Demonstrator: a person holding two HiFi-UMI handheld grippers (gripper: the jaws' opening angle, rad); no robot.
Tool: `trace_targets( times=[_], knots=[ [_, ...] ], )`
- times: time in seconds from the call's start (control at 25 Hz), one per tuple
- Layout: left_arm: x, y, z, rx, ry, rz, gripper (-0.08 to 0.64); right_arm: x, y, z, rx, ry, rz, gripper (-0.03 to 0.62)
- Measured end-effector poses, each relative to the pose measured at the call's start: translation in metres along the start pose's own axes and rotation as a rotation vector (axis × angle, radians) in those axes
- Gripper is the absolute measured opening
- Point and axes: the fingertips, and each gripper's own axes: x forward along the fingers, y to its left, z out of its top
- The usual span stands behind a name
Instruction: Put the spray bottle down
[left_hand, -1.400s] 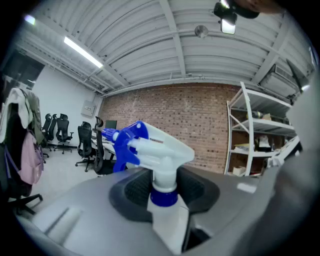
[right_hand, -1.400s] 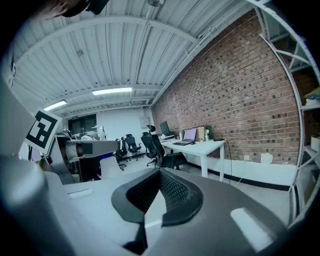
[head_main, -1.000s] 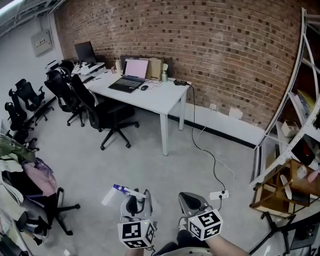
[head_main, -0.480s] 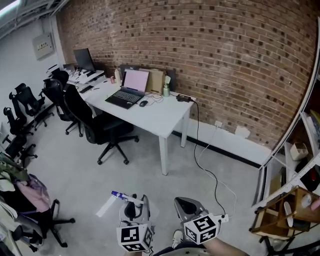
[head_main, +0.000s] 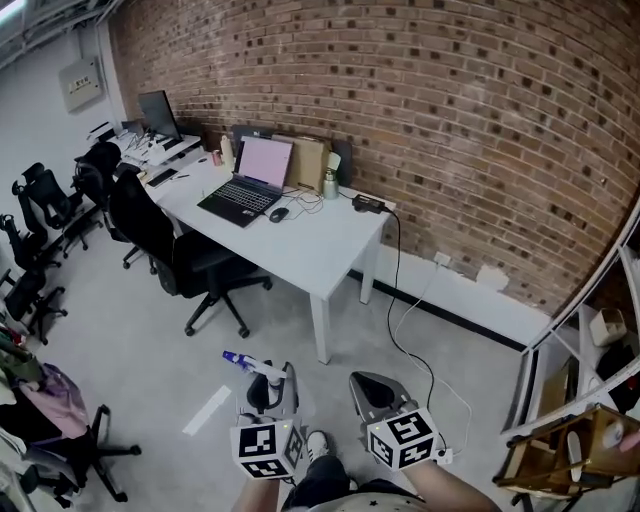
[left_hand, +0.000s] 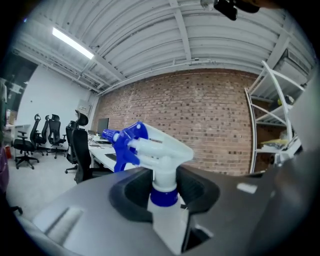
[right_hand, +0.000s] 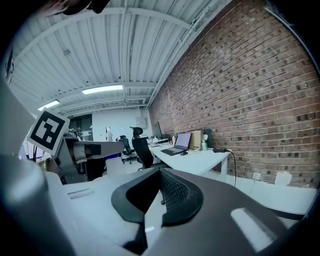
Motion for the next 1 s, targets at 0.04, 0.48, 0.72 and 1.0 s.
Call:
trace_targets(
  times=[0.04, 0.48, 0.72, 1.0],
  knots=[
    [0.016, 0.002, 0.002, 0.003, 0.0, -0.004, 0.13, 0.008, -0.009, 0.001, 0.003, 0.001, -0.008, 0.0],
    [0.223, 0.025, 0.027, 0.026, 0.008, -0.08, 0.13, 0.127, -0.107, 0.02, 0.043, 0.037, -0.125, 0.0],
    [0.336, 0.035, 0.046, 0.035, -0.01, -0.142, 0.13, 0.192, -0.141, 0.035, 0.066, 0.051, -0.153, 0.0],
    [0.432, 0.042, 0.04, 0.069, -0.005, -0.174, 0.13, 0.243, -0.168, 0.038, 0.102, 0.072, -0.182, 0.0]
  ],
)
